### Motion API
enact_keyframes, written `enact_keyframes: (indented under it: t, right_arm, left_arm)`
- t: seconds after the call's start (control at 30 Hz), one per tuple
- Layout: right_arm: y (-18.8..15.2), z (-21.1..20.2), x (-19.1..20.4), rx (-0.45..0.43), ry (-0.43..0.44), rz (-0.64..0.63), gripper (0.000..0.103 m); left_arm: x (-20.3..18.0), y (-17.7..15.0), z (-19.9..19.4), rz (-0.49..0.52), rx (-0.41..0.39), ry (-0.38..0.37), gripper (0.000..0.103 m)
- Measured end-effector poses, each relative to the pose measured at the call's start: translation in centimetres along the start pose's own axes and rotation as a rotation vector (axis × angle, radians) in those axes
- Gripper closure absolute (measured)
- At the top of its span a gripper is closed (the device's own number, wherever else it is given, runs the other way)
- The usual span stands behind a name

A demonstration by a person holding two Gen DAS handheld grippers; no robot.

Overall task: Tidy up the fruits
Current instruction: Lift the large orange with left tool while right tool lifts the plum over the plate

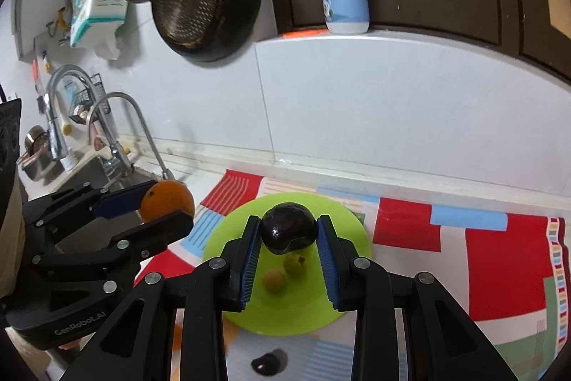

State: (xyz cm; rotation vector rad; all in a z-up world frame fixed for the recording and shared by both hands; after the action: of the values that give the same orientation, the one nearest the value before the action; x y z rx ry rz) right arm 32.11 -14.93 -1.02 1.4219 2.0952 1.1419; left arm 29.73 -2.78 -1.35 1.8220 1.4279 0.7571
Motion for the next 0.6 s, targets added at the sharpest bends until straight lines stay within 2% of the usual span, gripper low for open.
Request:
enact_keyframes:
  t: [0.37, 0.6]
  right_arm:
    - [-0.3, 5.8, -2.1, 0.101, -0.007, 0.046, 0.07]
    - [-0.9, 8.7, -3.0, 0.151, -0.026, 0.049, 0.07]
  left_arm:
    - [1.4, -0.6, 7.3, -0.003, 0.101, -0.057, 0.062]
    - [2.1, -1.2, 11.0, -0.017, 0.171, -0.054, 0.062]
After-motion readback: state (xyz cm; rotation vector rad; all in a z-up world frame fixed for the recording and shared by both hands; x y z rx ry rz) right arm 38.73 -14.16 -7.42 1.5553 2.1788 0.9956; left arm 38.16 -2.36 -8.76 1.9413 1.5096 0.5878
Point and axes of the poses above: each gripper's, at about its wrist camera, not at the fingertips, and z roughly the way its jaws point, x to its left, y to its top, the point moved 2 cm from there along z, roughly the way its jaws point
